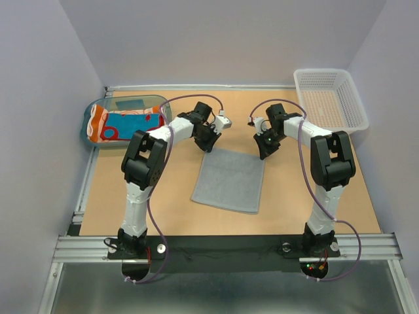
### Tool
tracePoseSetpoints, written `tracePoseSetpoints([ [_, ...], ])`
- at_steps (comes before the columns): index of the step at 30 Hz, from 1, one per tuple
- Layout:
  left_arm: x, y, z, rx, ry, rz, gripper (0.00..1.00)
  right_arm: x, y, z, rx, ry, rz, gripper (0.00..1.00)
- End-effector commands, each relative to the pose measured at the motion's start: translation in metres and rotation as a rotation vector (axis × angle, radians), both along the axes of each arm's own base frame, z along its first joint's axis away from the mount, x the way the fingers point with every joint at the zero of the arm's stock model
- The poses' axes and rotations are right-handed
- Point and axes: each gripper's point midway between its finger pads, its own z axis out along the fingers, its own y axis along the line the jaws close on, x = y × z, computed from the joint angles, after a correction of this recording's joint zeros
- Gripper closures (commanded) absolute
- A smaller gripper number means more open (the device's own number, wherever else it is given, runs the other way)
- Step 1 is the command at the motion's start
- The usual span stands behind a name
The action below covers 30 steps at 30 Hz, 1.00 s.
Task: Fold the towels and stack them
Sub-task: Fold the towel
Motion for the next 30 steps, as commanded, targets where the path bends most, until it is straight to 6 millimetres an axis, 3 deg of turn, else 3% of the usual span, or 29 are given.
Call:
tracePoseSetpoints([
  [1,-0.017,0.008,-0.024,0.052,0.11,-0.008,0.85,-0.009,-0.003,-0.019,-0.057,0.047,0.026,1.0],
  [3,-0.016,0.01,-0.027,0.055,0.12,0.0,0.97,-0.006,-0.005,-0.018,-0.067,0.04,0.024,0.99],
  [9,0.003,0.023,-0.019,0.053,0.072,0.043,1.0,0.021,-0.011,-0.007,-0.124,-0.032,-0.008,0.99],
  [15,0.043,0.018,0.044,-0.047,-0.113,0.066,1.0,0.072,-0.001,0.055,-0.088,-0.224,-0.038,0.99],
  [20,0.063,0.015,0.074,-0.095,-0.224,0.108,1.0,0.094,-0.001,0.087,-0.095,-0.332,-0.043,0.99],
  [25,0.06,0.016,0.091,-0.141,-0.274,0.15,1.0,0.096,-0.003,0.096,-0.108,-0.371,-0.05,1.0],
  [30,0.045,0.02,0.104,-0.188,-0.291,0.187,1.0,0.082,0.0,0.108,-0.089,-0.398,-0.057,1.0],
])
